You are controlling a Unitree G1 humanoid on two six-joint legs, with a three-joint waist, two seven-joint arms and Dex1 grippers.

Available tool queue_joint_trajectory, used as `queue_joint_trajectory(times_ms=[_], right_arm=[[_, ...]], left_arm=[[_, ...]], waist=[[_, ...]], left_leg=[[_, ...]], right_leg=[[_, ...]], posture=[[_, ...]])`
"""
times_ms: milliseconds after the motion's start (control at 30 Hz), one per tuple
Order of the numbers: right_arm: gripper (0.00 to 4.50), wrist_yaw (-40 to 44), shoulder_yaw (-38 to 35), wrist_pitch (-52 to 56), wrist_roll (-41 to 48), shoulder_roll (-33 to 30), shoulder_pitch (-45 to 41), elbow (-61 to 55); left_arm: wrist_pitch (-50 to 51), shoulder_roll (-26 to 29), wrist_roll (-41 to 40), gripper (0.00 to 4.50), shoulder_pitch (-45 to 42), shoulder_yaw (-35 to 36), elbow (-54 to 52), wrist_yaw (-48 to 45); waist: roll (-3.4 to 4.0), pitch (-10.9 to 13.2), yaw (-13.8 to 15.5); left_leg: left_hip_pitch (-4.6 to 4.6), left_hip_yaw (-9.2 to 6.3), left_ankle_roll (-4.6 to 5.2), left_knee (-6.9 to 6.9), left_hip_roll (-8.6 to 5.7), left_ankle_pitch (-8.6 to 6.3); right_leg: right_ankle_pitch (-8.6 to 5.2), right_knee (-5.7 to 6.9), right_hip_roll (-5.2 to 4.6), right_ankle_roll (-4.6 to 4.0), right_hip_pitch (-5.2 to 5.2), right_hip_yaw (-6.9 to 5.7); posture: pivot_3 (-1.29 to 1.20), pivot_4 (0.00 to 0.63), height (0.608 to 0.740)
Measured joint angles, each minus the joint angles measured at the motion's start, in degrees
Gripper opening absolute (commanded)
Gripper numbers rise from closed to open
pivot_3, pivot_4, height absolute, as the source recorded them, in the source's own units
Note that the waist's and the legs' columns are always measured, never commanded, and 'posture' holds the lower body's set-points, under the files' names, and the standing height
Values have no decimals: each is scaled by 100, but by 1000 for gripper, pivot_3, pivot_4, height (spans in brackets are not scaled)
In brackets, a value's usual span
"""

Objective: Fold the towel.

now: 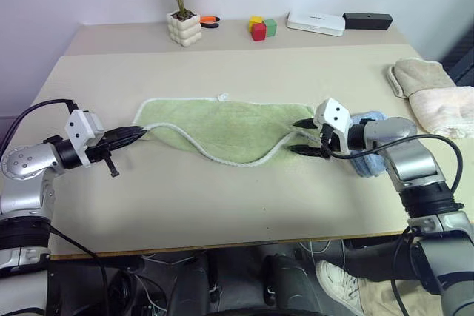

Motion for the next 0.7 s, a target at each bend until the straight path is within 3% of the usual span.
queue_joint_trajectory(times_ms=[100,400,533,667,700], right_arm=[[3416,58,2,408,16,94,-415,429],[3416,390,356,302,-290,189,-824,1271],[2157,499,424,275,-391,203,-883,1573],[57,551,398,280,-370,246,-1027,1614],[17,555,387,283,-357,246,-1038,1614]], left_arm=[[98,-34,-4,0,91,-4,-175,65],[271,-40,-96,0,376,9,-583,212],[333,-40,-110,0,387,9,-640,289],[339,-40,-112,0,394,9,-692,314],[339,-40,-113,0,396,9,-694,317]], waist=[[0,0,-13],[0,0,-16],[1,0,-19],[0,0,-34],[0,0,-31]], left_leg=[[-1,0,-4,-2,1,2],[-3,3,-7,-2,1,4],[-3,5,-10,-2,1,5],[-3,4,-14,-3,1,8],[-3,5,-14,-3,1,8]], right_leg=[[0,1,0,0,-4,0],[0,0,0,0,-5,0],[0,0,0,0,-5,0],[0,0,0,0,-6,0],[0,0,0,0,-6,0]], posture=[[0,150,735],[0,150,735],[0,150,735],[0,150,735],[0,150,735]])
